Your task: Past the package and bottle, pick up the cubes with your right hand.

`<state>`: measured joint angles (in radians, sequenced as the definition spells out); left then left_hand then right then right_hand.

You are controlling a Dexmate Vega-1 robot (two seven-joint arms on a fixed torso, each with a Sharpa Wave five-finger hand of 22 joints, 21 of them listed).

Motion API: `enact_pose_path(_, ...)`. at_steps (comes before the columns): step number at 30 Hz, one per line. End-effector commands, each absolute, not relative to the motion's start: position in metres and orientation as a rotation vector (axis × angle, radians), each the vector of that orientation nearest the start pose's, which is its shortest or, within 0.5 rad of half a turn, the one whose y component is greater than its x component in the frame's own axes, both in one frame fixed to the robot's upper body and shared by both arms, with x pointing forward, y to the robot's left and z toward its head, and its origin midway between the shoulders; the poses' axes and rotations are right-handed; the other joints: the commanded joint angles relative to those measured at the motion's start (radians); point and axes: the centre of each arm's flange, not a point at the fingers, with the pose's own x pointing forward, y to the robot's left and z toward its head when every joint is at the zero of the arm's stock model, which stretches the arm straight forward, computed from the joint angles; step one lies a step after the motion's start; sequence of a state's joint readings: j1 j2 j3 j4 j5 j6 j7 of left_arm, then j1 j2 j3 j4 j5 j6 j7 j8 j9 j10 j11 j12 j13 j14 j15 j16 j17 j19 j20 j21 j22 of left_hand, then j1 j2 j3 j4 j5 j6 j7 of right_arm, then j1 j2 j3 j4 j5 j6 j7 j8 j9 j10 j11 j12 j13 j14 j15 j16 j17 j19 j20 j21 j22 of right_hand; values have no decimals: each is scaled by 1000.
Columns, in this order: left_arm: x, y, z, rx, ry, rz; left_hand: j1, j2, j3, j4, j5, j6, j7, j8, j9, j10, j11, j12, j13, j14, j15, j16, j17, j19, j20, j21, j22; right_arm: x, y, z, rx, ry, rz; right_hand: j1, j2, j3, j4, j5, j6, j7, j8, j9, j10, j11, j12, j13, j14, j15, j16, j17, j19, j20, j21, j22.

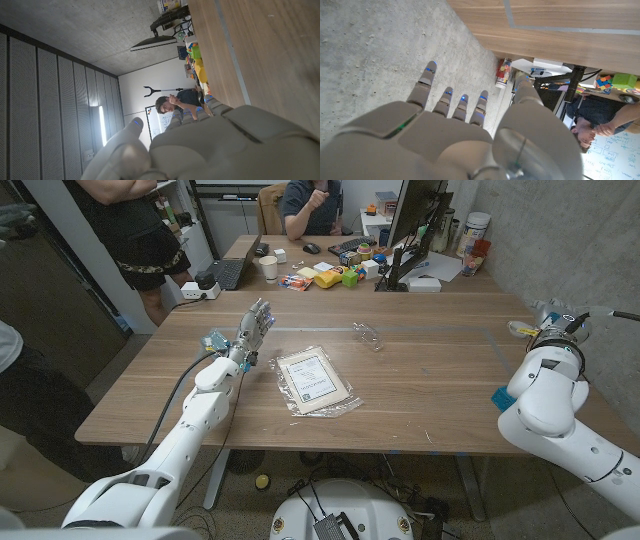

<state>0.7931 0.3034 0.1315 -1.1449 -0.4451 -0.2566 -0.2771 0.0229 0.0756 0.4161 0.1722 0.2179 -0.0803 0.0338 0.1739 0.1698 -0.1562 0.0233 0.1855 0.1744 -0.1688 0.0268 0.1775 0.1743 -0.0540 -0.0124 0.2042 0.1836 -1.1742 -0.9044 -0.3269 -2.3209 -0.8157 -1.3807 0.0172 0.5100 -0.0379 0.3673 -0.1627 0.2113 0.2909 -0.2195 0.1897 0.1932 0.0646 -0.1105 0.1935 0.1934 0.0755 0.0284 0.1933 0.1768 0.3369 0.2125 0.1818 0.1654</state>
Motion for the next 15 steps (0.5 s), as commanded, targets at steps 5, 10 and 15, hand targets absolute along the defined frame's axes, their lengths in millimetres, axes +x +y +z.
enact_pose_path(5,678,292,-20,-43,-602,-273,-10,61,-2,0,8,-9,-5,6,3,-12,1,5,3,-45,-1,5,2,-10,-3,8,5,430,-379,12,-1248,220,-782,16,-4,-1,2,7,8,-2,7,5,-6,12,3,1,7,7,8,3,22,1,11,4)
enact_pose_path(10,678,293,-18,-45,-607,-273,-10,61,-3,0,8,-9,-5,6,3,-12,1,5,3,-45,-1,5,2,-10,-3,8,5,433,-380,8,-1246,245,-782,18,-8,-5,5,8,15,-1,10,6,4,9,8,1,25,3,13,3,33,0,13,4)
enact_pose_path(15,678,294,-17,-52,-608,-272,-10,61,-4,0,8,-9,-6,6,3,-12,2,6,3,-45,-1,5,2,-10,-3,8,5,437,-383,5,-1235,263,-772,20,-9,-7,6,8,20,-1,12,7,1,10,6,1,26,5,13,3,40,0,14,5)
